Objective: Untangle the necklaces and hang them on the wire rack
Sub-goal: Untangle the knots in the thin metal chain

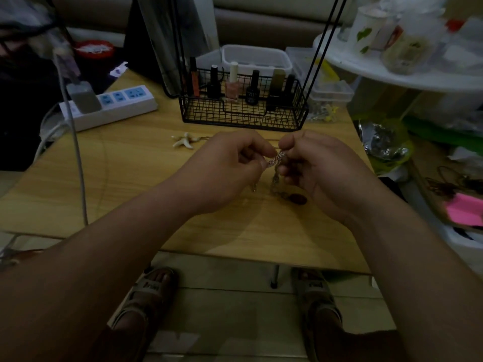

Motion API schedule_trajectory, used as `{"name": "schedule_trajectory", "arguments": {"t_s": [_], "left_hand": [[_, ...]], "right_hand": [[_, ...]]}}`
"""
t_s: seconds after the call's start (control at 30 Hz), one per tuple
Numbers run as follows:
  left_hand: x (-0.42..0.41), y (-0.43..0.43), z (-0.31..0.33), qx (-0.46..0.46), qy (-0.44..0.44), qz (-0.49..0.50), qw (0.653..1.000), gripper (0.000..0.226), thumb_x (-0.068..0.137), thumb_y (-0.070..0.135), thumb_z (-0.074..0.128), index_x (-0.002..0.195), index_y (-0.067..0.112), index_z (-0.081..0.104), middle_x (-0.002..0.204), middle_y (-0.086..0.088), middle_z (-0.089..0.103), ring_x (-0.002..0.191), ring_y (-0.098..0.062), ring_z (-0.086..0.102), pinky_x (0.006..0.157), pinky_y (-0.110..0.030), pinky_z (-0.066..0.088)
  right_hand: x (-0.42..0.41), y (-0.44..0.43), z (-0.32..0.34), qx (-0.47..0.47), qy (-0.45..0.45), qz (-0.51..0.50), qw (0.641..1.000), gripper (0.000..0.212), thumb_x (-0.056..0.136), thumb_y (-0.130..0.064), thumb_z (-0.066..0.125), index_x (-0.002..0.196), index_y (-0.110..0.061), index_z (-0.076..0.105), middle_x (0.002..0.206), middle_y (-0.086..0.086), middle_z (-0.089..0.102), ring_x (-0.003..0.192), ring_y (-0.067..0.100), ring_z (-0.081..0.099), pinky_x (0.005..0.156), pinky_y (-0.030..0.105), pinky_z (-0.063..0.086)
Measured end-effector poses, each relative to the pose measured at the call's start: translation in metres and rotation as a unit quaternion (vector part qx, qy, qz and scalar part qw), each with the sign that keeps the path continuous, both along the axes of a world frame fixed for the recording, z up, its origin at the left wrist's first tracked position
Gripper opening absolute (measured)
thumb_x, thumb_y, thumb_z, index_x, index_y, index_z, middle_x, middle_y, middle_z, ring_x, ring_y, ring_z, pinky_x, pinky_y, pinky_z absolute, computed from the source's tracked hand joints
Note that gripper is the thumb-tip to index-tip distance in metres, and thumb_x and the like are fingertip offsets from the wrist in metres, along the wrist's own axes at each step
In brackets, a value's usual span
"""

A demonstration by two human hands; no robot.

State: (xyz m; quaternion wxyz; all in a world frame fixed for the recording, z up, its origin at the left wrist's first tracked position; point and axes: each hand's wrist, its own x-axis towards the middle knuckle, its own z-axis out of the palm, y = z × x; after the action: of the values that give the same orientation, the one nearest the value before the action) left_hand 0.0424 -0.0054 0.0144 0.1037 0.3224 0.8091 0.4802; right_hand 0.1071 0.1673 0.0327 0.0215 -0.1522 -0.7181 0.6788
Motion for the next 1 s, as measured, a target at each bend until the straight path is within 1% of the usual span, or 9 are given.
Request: {"name": "schedule_trajectory", "arguments": {"t_s": [0.17,0.3,0.37,0.47,0.57,0.67,0.77,0.87,1.0], "left_hand": [[0.001,0.001,-0.001,-0.003,-0.008,0.006,1.0,0.005,0.1,0.018,0.067,0.095,0.021,0.068,0.079,0.002,0.076,0.075,-0.007,0.073,0.069,-0.025,0.058],[0.001,0.001,0.003,0.052,-0.052,0.023,0.997,0.006,0.104,0.014,0.06,0.099,0.014,0.063,0.088,-0.004,0.076,0.078,-0.012,0.076,0.067,-0.029,0.06],[0.001,0.001,0.003,0.058,-0.057,0.029,0.996,0.006,0.105,0.015,0.059,0.099,0.014,0.062,0.091,-0.004,0.075,0.081,-0.013,0.075,0.067,-0.029,0.061],[-0.001,0.001,0.003,0.052,-0.033,0.04,0.997,0.006,0.103,0.02,0.062,0.099,0.019,0.065,0.09,-0.002,0.07,0.082,-0.012,0.07,0.069,-0.028,0.061],[-0.002,-0.001,0.003,0.064,-0.023,0.034,0.997,0.004,0.102,0.023,0.065,0.098,0.02,0.066,0.091,-0.004,0.07,0.085,-0.021,0.068,0.073,-0.038,0.06],[-0.002,-0.002,0.004,0.071,-0.008,0.037,0.997,0.004,0.1,0.021,0.067,0.099,0.018,0.066,0.091,-0.004,0.07,0.086,-0.021,0.067,0.073,-0.038,0.059],[-0.004,-0.003,0.002,0.06,0.025,0.051,0.997,0.005,0.1,0.022,0.068,0.097,0.02,0.064,0.087,0.003,0.068,0.081,-0.013,0.068,0.072,-0.034,0.06],[-0.004,-0.002,-0.002,0.018,0.065,0.053,0.996,0.007,0.1,0.023,0.067,0.096,0.023,0.061,0.082,0.006,0.068,0.079,-0.009,0.069,0.067,-0.028,0.057],[0.0,-0.001,-0.005,-0.011,0.084,0.035,0.996,0.011,0.099,0.02,0.068,0.095,0.022,0.058,0.086,0.006,0.069,0.078,-0.005,0.065,0.059,-0.018,0.048]], "right_hand": [[-0.002,0.004,-0.005,0.026,0.011,-0.026,0.999,0.011,0.096,-0.013,0.055,0.097,-0.015,0.066,0.088,0.005,0.067,0.092,0.023,0.071,0.09,0.044,0.057],[-0.002,0.002,-0.007,0.016,-0.006,-0.034,0.999,0.01,0.097,-0.008,0.053,0.097,-0.01,0.063,0.083,0.007,0.065,0.1,0.036,0.074,0.09,0.057,0.058],[-0.002,-0.001,-0.007,0.01,-0.02,-0.021,1.0,0.01,0.098,-0.008,0.053,0.102,-0.008,0.063,0.085,0.009,0.064,0.097,0.039,0.074,0.09,0.061,0.057],[-0.001,-0.004,-0.003,-0.043,-0.029,-0.022,0.998,0.016,0.099,-0.006,0.05,0.108,-0.005,0.063,0.092,0.013,0.058,0.076,0.028,0.074,0.079,0.056,0.06],[-0.002,0.0,-0.003,-0.091,-0.031,0.011,0.995,0.023,0.1,-0.011,0.052,0.115,-0.003,0.067,0.091,0.011,0.059,0.07,0.024,0.068,0.063,0.042,0.052],[0.0,0.004,-0.004,-0.069,-0.026,0.068,0.995,0.026,0.103,-0.018,0.056,0.116,-0.001,0.069,0.094,0.01,0.066,0.074,0.021,0.065,0.068,0.035,0.052],[0.001,0.007,-0.007,-0.027,-0.014,0.079,0.996,0.016,0.1,-0.011,0.061,0.111,-0.002,0.069,0.085,0.005,0.068,0.074,0.017,0.067,0.068,0.029,0.055],[0.0,0.009,-0.009,0.006,0.0,0.062,0.998,0.008,0.099,-0.009,0.063,0.102,-0.006,0.07,0.082,0.003,0.07,0.076,0.016,0.069,0.073,0.031,0.055],[0.0,0.004,-0.007,0.027,-0.002,0.06,0.998,0.019,0.105,-0.014,0.054,0.095,-0.009,0.069,0.083,0.004,0.073,0.082,0.02,0.068,0.081,0.036,0.054]]}}
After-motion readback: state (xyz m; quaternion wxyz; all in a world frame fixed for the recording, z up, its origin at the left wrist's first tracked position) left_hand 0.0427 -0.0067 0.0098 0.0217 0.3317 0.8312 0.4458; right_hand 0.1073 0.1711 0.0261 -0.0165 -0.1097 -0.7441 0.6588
